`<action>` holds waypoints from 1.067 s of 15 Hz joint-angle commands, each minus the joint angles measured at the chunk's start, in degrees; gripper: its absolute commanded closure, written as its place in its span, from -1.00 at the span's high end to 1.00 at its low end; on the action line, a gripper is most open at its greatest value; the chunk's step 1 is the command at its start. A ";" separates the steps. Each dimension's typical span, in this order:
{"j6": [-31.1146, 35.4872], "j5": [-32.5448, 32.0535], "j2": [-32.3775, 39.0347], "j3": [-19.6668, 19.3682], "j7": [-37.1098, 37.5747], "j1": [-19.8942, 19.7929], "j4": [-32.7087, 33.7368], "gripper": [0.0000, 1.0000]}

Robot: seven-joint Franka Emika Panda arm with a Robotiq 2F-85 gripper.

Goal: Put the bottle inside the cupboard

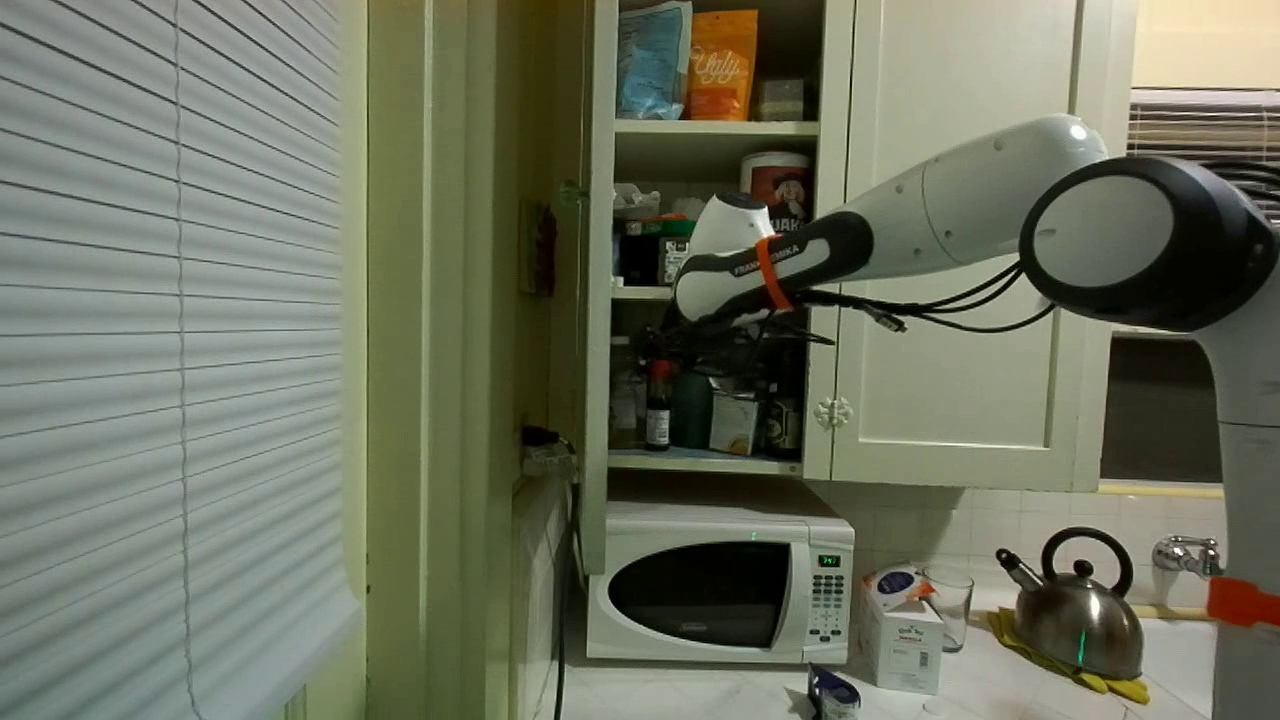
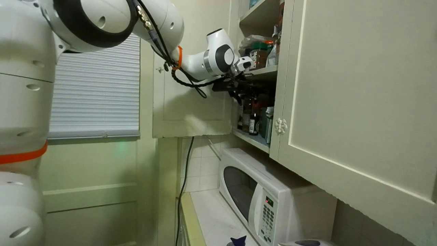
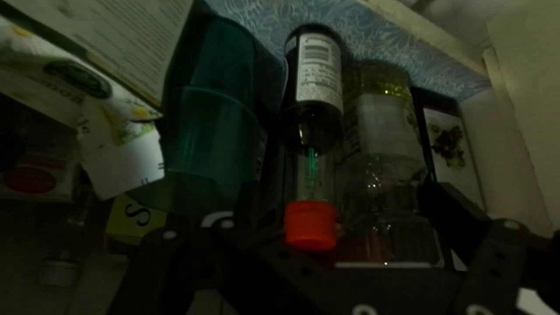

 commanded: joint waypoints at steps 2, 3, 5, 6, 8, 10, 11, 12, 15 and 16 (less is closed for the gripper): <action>-12.95 4.04 -11.04 -0.04 -1.95 0.26 -11.27 1.00; -14.83 4.04 -13.99 -0.21 -1.84 -0.08 -14.69 1.00; -18.63 6.81 -18.82 -0.70 -2.76 -0.56 -20.14 1.00; -20.90 7.73 -21.21 -1.01 -2.69 -0.77 -22.78 1.00; -25.46 8.73 -26.15 -1.65 -1.05 -1.78 -27.93 1.00; -28.64 11.37 -31.52 -2.87 -1.18 -2.64 -33.34 1.00; -28.94 12.59 -34.53 -3.58 -1.87 -2.94 -36.40 1.00; -27.58 15.29 -38.02 -4.54 -2.97 -2.66 -39.99 1.00; -30.35 24.99 -47.58 -7.83 -8.12 -1.03 -46.39 1.00; -31.89 26.78 -50.70 -8.48 -9.63 -1.01 -48.16 1.00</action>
